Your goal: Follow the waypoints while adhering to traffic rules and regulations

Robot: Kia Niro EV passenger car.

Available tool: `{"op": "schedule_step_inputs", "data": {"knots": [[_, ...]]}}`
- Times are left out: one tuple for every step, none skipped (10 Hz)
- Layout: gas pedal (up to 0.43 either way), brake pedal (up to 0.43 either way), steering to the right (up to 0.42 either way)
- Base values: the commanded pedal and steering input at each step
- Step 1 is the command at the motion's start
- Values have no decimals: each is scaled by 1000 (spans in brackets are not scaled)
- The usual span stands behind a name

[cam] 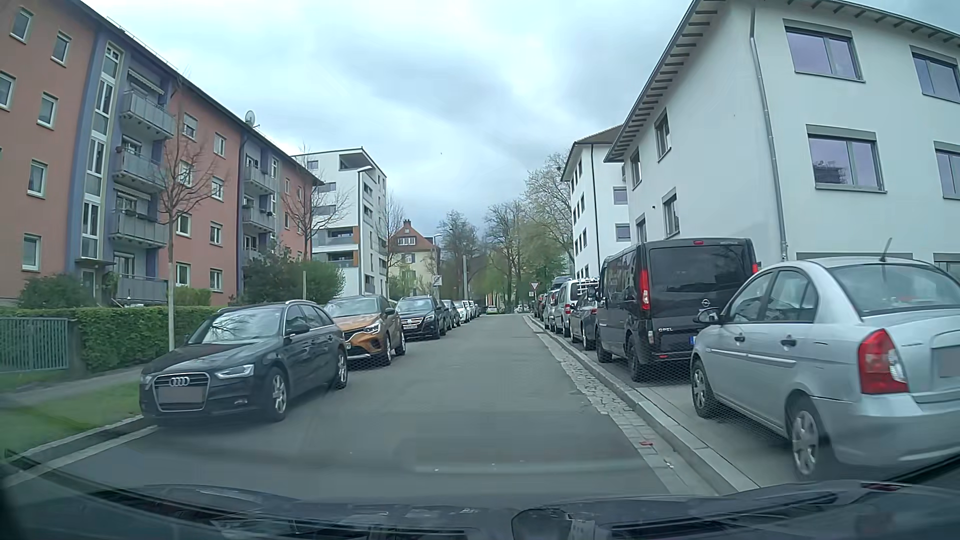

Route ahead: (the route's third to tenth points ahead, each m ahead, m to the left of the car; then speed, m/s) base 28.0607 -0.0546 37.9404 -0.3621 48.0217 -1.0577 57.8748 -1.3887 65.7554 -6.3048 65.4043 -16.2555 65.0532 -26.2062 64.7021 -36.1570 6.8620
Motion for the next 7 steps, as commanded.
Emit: {"op": "schedule_step_inputs", "data": {"knots": [[248, 0, 8], [240, 0, 6], [240, 0, 5], [228, 0, 4], [228, 0, 4], [220, 0, 4], [209, 0, 4]]}}
